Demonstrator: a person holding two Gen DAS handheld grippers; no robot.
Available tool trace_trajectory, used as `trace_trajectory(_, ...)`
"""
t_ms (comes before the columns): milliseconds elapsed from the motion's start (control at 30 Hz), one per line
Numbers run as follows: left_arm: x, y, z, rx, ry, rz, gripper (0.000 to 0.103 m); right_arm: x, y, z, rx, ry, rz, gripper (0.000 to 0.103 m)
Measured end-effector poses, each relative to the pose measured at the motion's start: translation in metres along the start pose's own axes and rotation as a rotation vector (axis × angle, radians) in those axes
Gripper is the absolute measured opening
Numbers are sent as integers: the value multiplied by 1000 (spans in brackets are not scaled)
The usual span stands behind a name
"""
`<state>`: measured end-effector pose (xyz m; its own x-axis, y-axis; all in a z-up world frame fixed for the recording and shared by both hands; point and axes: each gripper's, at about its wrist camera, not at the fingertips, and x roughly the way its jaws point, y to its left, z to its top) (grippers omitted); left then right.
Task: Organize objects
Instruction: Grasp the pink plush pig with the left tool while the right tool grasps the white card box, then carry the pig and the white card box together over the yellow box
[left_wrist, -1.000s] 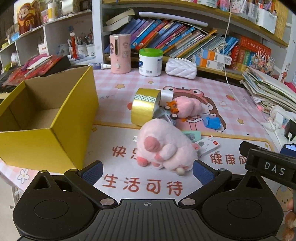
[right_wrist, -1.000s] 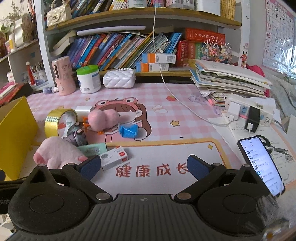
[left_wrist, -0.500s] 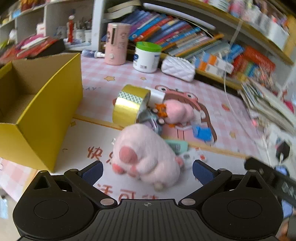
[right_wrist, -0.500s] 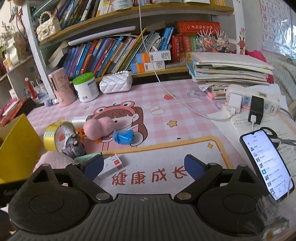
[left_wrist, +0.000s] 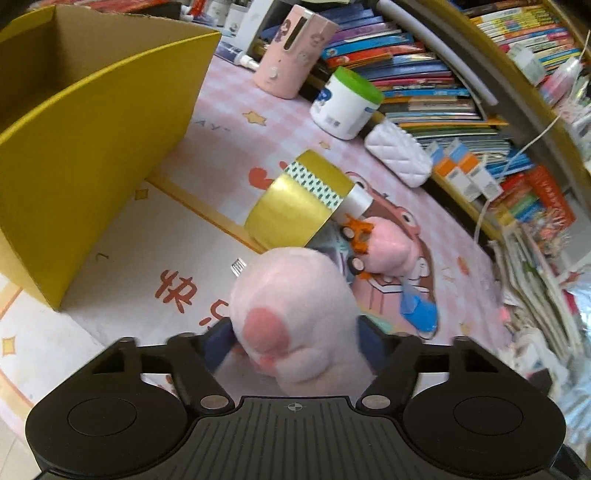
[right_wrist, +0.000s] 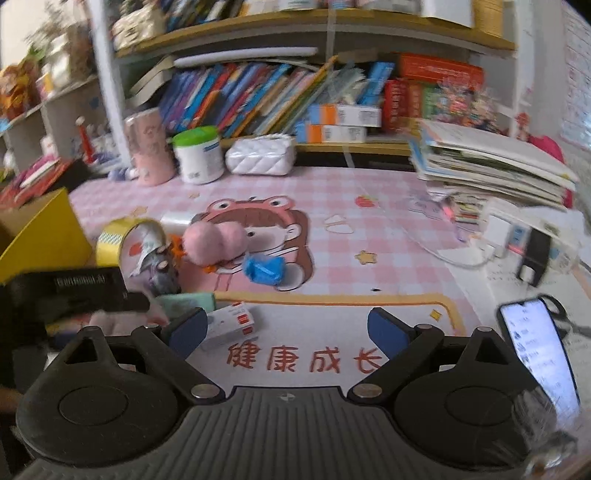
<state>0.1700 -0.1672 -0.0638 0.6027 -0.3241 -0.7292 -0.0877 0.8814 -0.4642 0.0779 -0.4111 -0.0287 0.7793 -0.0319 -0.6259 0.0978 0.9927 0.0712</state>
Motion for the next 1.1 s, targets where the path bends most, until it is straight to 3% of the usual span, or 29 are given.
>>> trace_trajectory(67, -12, -1, 1, 30, -6, -9, 54, 9, 6, -1, -52, 10, 24, 95)
trace_trajectory(233, -45, -1, -3, 100, -44, -5, 52, 42, 24, -5, -157, 53, 64, 94)
trace_trajectory(467, -78, 5, -5, 151, -106, 2, 52, 84, 47, -7, -299, 86, 106, 77)
trace_trajectory(667, -84, 14, -7, 122, -102, -6, 52, 99, 46, -11, -274, 126, 136, 66)
trace_trajectory(767, -87, 15, -8, 131, -102, -16, 52, 98, 46, -10, -241, 130, 161, 53)
trace_trajectory(933, -90, 12, -8, 155, -101, -39, 52, 89, 48, -8, -209, 147, 146, 52)
trace_trajectory(1100, -94, 9, -9, 189, -98, -85, 52, 54, 47, 3, -147, 95, 91, 52)
